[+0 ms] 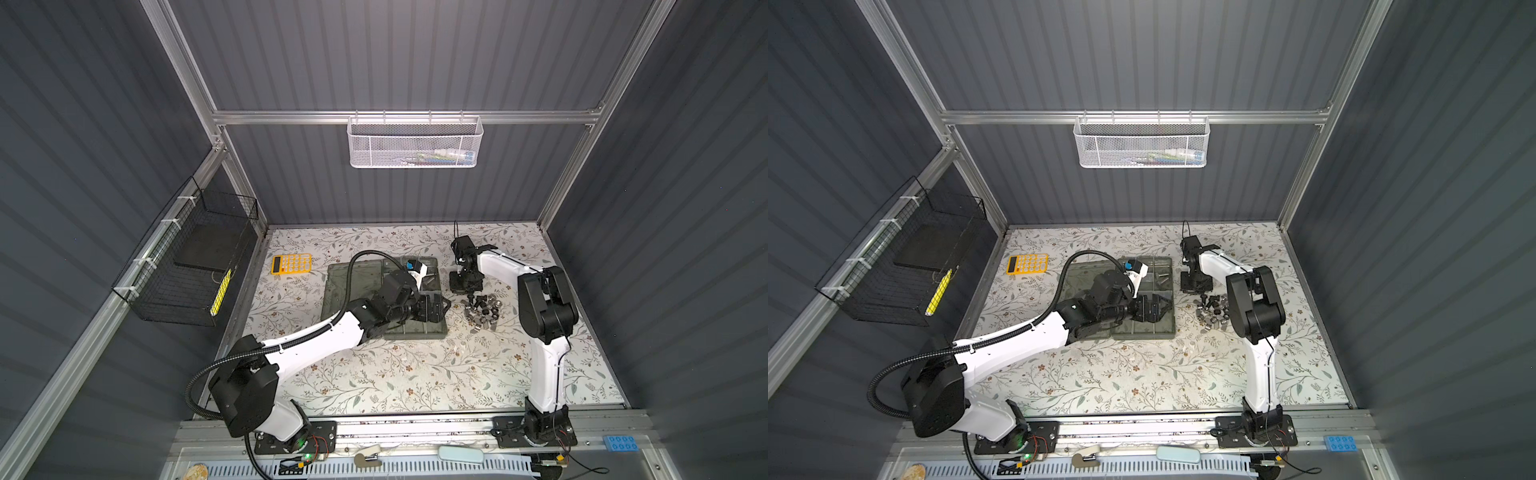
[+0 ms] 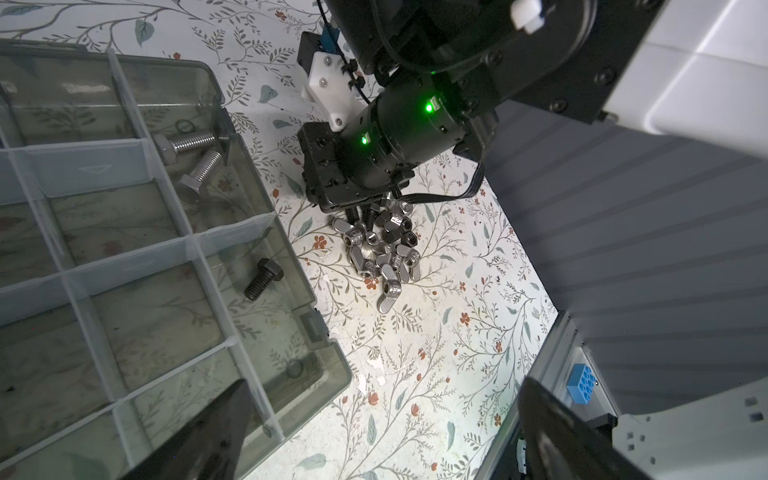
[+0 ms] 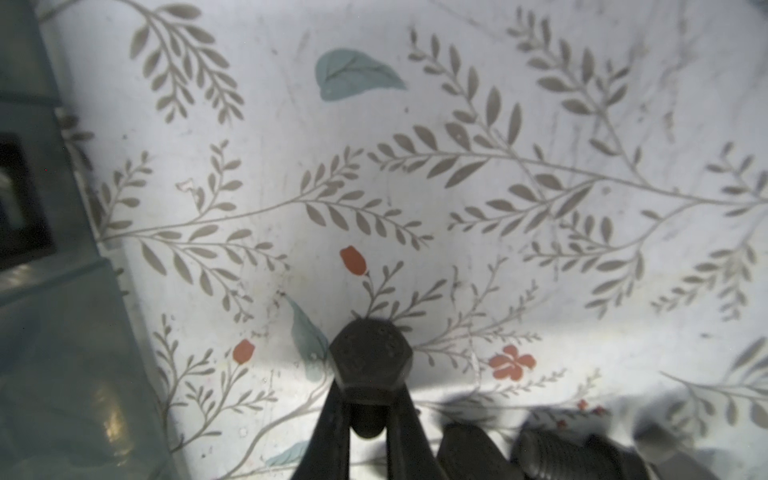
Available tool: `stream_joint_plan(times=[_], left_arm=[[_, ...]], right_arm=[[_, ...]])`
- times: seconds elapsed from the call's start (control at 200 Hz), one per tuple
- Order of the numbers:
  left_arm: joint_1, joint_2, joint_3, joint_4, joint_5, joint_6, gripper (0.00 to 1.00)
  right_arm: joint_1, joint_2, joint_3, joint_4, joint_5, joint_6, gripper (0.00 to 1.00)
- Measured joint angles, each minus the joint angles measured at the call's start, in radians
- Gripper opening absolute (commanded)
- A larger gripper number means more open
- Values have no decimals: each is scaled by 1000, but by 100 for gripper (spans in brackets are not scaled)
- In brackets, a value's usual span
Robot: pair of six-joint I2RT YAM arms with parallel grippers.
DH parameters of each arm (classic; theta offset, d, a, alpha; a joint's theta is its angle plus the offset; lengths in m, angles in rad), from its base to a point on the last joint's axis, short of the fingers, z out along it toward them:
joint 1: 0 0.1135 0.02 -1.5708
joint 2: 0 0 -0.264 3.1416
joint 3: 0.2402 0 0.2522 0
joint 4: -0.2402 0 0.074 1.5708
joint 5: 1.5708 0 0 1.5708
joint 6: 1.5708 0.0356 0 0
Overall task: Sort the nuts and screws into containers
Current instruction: 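Lift the black bolt out of the pile with the right gripper, then carry the black bolt over the organizer beside the first black bolt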
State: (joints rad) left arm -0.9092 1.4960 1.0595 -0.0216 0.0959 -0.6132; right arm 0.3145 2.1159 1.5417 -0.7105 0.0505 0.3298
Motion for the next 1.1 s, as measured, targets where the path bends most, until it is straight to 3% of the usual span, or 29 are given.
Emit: stream_joint_plan(times=[0.31, 1.101], left_arm=[[0, 0, -5, 0, -11, 0, 100], [0, 1, -4, 0, -37, -8, 100]], right_arm=[[1, -11, -19, 20, 0, 0, 1], [0, -129, -128, 32, -84, 4, 0]])
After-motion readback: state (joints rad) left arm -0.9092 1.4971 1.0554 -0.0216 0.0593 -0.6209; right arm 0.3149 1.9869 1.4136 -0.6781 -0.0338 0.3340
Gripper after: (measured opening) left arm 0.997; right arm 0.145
